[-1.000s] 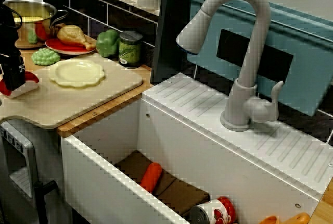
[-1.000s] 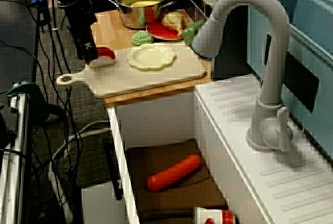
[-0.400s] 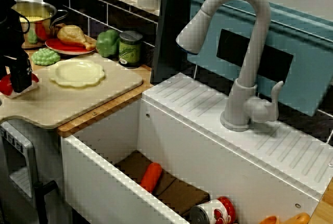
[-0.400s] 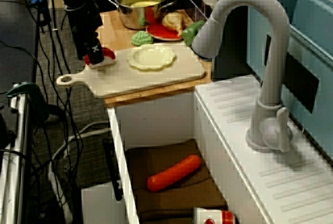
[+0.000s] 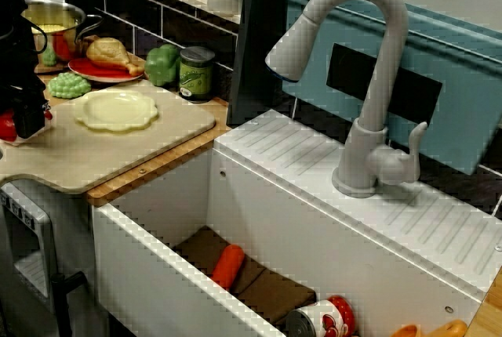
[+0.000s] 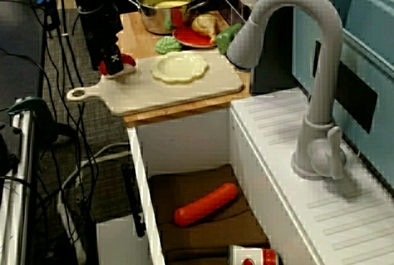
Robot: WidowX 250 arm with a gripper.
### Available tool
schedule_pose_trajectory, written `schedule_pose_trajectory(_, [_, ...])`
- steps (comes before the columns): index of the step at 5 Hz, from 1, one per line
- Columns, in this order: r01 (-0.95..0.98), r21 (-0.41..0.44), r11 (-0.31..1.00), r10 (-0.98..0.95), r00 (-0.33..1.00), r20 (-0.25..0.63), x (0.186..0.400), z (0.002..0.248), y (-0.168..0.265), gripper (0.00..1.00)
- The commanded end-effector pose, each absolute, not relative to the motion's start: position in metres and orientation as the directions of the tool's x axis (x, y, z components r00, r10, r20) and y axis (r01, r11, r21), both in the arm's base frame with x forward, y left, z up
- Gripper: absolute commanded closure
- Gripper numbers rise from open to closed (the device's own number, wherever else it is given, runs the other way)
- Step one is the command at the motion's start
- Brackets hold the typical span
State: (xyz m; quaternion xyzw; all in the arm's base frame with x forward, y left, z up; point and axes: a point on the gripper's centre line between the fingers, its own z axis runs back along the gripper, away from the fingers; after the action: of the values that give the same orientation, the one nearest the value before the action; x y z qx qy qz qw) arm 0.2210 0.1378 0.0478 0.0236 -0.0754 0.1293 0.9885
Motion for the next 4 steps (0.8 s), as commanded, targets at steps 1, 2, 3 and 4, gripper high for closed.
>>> schedule_pose_trajectory(1, [-0.268,0.016,0.963,0.261,0.948,0.182,0.228,0.067,0.153,1.00])
schedule_pose_trajectory(2, [-0.277,-0.019,0.961,0.275,0.944,0.181,0.237,0.080,0.151,1.00])
schedule_pose_trajectory(3, [-0.286,-0.056,0.956,0.292,0.939,0.184,0.247,0.097,0.148,1.00])
schedule_pose_trajectory(4, [-0.285,-0.085,0.955,0.296,0.936,0.189,0.259,0.111,0.144,1.00])
